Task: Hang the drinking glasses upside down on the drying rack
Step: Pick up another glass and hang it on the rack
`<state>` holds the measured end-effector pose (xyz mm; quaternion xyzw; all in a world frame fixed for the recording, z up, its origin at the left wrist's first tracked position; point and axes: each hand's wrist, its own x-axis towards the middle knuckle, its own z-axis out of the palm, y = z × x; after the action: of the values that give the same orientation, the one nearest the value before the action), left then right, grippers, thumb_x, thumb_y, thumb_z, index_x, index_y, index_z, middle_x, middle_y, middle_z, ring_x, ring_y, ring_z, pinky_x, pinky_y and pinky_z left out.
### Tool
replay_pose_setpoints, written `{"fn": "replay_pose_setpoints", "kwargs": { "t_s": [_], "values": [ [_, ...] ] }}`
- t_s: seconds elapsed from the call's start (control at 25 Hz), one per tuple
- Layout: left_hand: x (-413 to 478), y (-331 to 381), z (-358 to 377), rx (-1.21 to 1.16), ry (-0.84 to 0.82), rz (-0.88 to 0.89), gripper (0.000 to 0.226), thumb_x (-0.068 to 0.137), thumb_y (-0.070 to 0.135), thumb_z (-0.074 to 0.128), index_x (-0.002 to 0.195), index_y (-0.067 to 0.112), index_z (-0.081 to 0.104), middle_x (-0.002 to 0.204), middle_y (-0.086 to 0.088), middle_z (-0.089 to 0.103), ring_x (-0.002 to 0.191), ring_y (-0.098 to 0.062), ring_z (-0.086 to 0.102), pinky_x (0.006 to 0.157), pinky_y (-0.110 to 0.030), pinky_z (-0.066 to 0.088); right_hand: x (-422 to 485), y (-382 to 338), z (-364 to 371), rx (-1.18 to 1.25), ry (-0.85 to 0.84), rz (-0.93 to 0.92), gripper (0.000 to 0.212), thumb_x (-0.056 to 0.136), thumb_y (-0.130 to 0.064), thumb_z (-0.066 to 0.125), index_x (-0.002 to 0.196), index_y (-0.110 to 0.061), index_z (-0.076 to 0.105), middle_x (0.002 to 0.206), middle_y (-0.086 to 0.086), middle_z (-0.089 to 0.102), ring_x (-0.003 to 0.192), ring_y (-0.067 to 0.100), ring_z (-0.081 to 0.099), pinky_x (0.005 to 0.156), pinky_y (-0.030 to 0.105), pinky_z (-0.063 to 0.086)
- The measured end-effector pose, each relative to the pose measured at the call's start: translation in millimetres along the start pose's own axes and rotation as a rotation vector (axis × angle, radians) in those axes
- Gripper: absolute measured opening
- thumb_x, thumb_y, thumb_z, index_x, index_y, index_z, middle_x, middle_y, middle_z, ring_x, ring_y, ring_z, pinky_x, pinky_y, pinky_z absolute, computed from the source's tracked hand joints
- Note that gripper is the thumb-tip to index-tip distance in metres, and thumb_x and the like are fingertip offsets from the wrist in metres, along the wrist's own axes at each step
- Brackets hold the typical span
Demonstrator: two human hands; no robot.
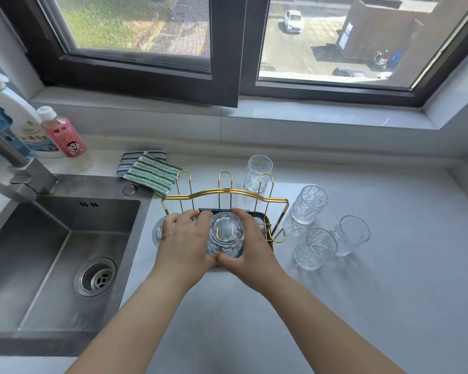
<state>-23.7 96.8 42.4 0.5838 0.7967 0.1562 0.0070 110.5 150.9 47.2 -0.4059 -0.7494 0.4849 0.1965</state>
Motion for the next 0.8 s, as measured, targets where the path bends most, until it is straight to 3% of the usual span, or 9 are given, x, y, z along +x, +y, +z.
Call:
{"fn": "replay_pose_setpoints", "kwargs": {
  "t_s": [0.16, 0.24, 0.32, 0.4, 0.48, 0.56, 0.68, 0.8],
  "values": [
    [0.4, 3.9, -2.1, 0.074, -0.03, 0.01, 0.072, 0.06, 0.055, 0.072, 0.118, 0.022, 0.044, 0.12, 0.0, 0.059, 0.129, -0.018, 0.035, 0.092, -0.031, 0.011, -2.9, 0.0, -0.4, -0.018, -0.022, -0.01, 0.088, 0.072, -0.015, 0.071, 0.142, -0.019, 0.019, 0.143, -0.008, 0.03, 0.123, -0.004, 0.028, 0.094, -0.001, 0.018],
    [-1.8, 6.5, -5.9, 0.079, -0.05, 0.009, 0.076, 0.062, 0.058, 0.069, 0.123, 0.024, 0.041, 0.123, 0.003, 0.057, 0.131, -0.019, 0.031, 0.096, -0.032, 0.009, -7.9, 0.0, -1.6, -0.043, -0.009, -0.049, 0.089, 0.073, -0.017, 0.071, 0.143, -0.018, 0.016, 0.136, -0.015, 0.027, 0.12, -0.008, 0.023, 0.089, -0.009, 0.012],
    [-8.6, 10.9, -11.8, 0.051, -0.035, -0.003, 0.085, 0.062, 0.055, 0.07, 0.133, 0.023, 0.034, 0.134, 0.003, 0.049, 0.133, -0.02, 0.027, 0.102, -0.035, 0.006, -15.0, -0.7, -4.1, -0.047, 0.008, -0.093, 0.084, 0.074, -0.017, 0.069, 0.141, -0.02, 0.018, 0.132, -0.018, 0.028, 0.121, -0.008, 0.026, 0.093, -0.007, 0.014],
    [-22.2, 21.1, -18.0, -0.021, 0.053, 0.02, 0.09, 0.057, 0.041, 0.079, 0.134, 0.019, 0.037, 0.134, -0.004, 0.048, 0.129, -0.023, 0.03, 0.107, -0.041, 0.014, -27.5, -1.8, -10.0, -0.037, 0.045, -0.156, 0.075, 0.075, -0.014, 0.067, 0.136, -0.026, 0.025, 0.13, -0.023, 0.034, 0.121, -0.009, 0.033, 0.097, -0.001, 0.021],
    [-38.1, 37.8, -18.2, -0.144, 0.191, 0.091, 0.081, 0.054, 0.03, 0.084, 0.124, 0.017, 0.046, 0.121, -0.008, 0.057, 0.116, -0.022, 0.037, 0.102, -0.041, 0.03, -42.8, 1.8, -20.0, -0.019, 0.124, -0.208, 0.068, 0.075, -0.011, 0.063, 0.129, -0.034, 0.03, 0.126, -0.026, 0.038, 0.118, -0.01, 0.038, 0.097, 0.003, 0.026],
    [-53.0, 57.7, -11.6, -0.296, 0.24, 0.186, 0.061, 0.063, 0.027, 0.079, 0.115, 0.018, 0.049, 0.109, -0.005, 0.062, 0.106, -0.018, 0.043, 0.096, -0.031, 0.031, -57.5, 12.4, -33.2, 0.018, 0.234, -0.23, 0.06, 0.073, -0.007, 0.062, 0.124, -0.031, 0.04, 0.123, -0.018, 0.047, 0.116, -0.002, 0.045, 0.096, 0.007, 0.032],
    [-63.9, 87.6, 8.5, -0.523, -0.016, 0.222, 0.043, 0.075, 0.033, 0.067, 0.114, 0.022, 0.052, 0.104, 0.006, 0.06, 0.1, -0.006, 0.048, 0.091, -0.026, 0.038, -73.6, 41.5, -57.6, 0.049, 0.418, -0.174, 0.053, 0.072, -0.003, 0.065, 0.114, -0.031, 0.048, 0.113, -0.013, 0.054, 0.106, 0.004, 0.052, 0.089, 0.01, 0.038],
    [-58.2, 112.1, 42.9, -0.589, -0.308, 0.134, 0.058, 0.08, 0.04, 0.064, 0.13, 0.026, 0.037, 0.126, 0.011, 0.048, 0.117, -0.002, 0.043, 0.101, -0.017, 0.031, -80.6, 77.6, -80.3, 0.051, 0.512, 0.004, 0.057, 0.073, -0.003, 0.071, 0.109, -0.038, 0.044, 0.112, -0.016, 0.051, 0.101, 0.003, 0.05, 0.087, 0.016, 0.039]
  ]
}}
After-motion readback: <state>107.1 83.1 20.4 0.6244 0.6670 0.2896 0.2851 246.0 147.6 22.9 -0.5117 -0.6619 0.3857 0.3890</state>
